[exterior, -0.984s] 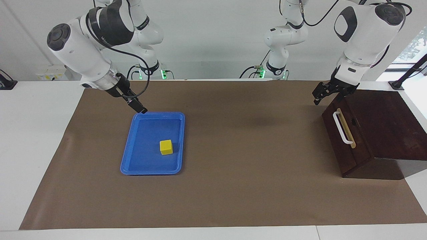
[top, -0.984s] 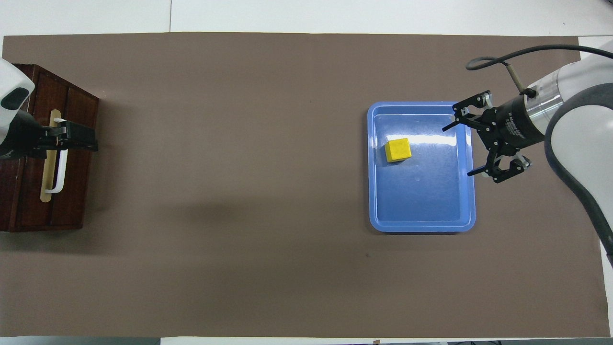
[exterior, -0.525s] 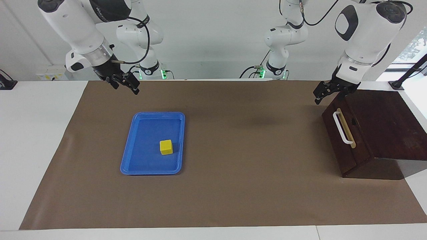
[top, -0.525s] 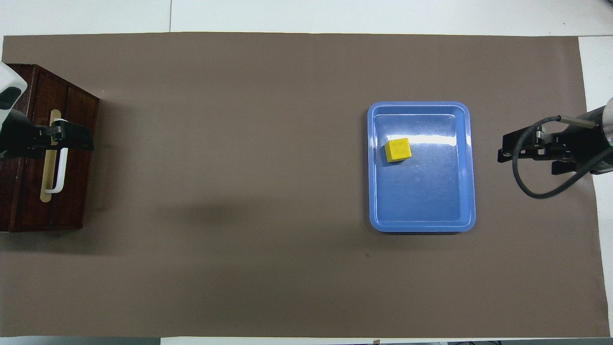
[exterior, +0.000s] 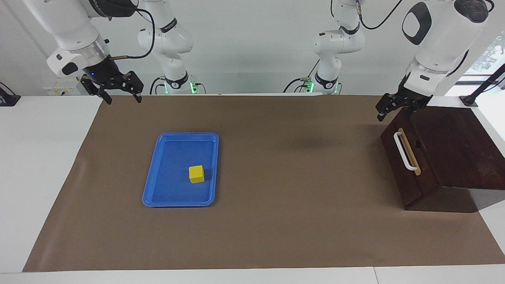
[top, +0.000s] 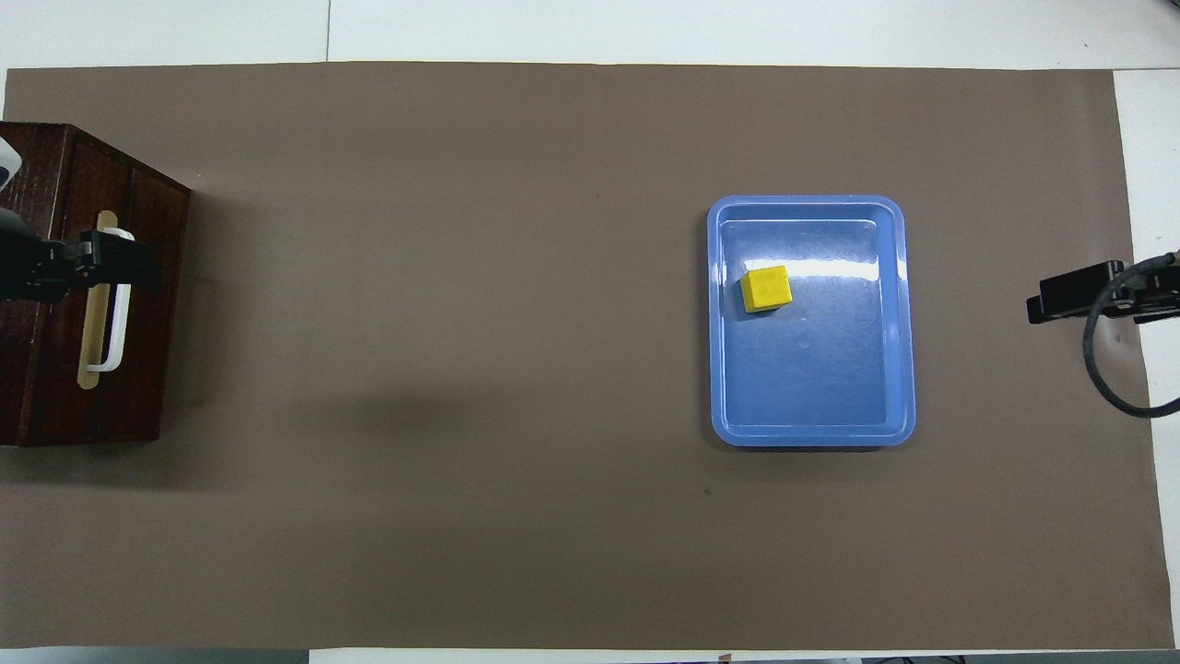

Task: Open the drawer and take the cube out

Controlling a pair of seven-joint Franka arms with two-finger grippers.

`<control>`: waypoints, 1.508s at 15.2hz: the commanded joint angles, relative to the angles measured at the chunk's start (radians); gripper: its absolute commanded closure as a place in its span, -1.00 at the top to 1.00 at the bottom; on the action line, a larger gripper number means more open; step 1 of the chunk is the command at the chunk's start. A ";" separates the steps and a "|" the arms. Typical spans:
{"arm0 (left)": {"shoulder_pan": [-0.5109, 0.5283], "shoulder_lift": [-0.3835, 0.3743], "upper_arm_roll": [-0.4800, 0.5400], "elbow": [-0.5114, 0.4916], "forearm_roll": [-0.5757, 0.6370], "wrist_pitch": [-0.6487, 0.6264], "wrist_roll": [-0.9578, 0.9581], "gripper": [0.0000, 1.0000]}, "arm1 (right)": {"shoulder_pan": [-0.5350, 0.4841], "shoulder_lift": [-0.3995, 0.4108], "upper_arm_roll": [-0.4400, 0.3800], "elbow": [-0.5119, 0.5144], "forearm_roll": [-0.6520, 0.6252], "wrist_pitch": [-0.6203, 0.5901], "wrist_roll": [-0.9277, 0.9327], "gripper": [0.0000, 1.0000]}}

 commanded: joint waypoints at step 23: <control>-0.038 -0.042 -0.001 -0.002 -0.014 -0.130 0.005 1.00 | -0.068 0.052 0.093 0.090 -0.094 -0.107 -0.041 1.00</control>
